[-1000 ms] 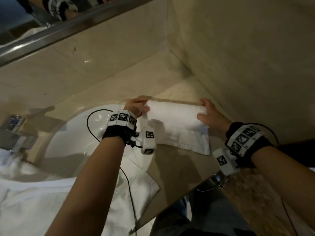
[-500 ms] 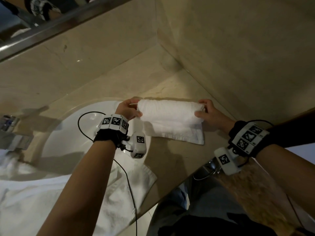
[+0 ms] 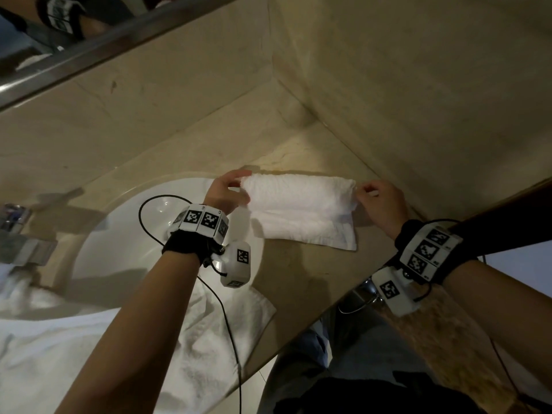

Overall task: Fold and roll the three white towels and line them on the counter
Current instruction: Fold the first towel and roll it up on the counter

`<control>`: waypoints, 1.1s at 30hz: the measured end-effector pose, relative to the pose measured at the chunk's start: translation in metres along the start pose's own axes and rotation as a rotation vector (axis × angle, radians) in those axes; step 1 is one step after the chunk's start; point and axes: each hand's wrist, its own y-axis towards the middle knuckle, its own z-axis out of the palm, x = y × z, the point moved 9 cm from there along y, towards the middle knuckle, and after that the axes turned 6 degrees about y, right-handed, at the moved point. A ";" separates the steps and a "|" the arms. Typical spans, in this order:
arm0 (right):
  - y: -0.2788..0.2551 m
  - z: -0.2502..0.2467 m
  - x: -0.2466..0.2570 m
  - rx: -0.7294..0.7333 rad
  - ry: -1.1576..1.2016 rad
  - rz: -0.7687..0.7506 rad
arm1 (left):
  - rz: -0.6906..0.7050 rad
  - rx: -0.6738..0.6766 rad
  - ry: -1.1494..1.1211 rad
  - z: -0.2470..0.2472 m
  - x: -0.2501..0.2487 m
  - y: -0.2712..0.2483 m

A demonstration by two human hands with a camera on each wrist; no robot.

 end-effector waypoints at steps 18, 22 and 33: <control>0.019 0.007 0.011 0.050 -0.116 0.076 | 0.034 0.047 0.191 0.006 -0.014 0.010; 0.027 0.015 0.019 0.129 -0.161 0.053 | 0.064 0.020 0.225 0.008 -0.021 0.005; 0.021 0.031 0.025 0.499 -0.247 -0.043 | -0.114 0.059 -0.005 0.011 0.006 0.003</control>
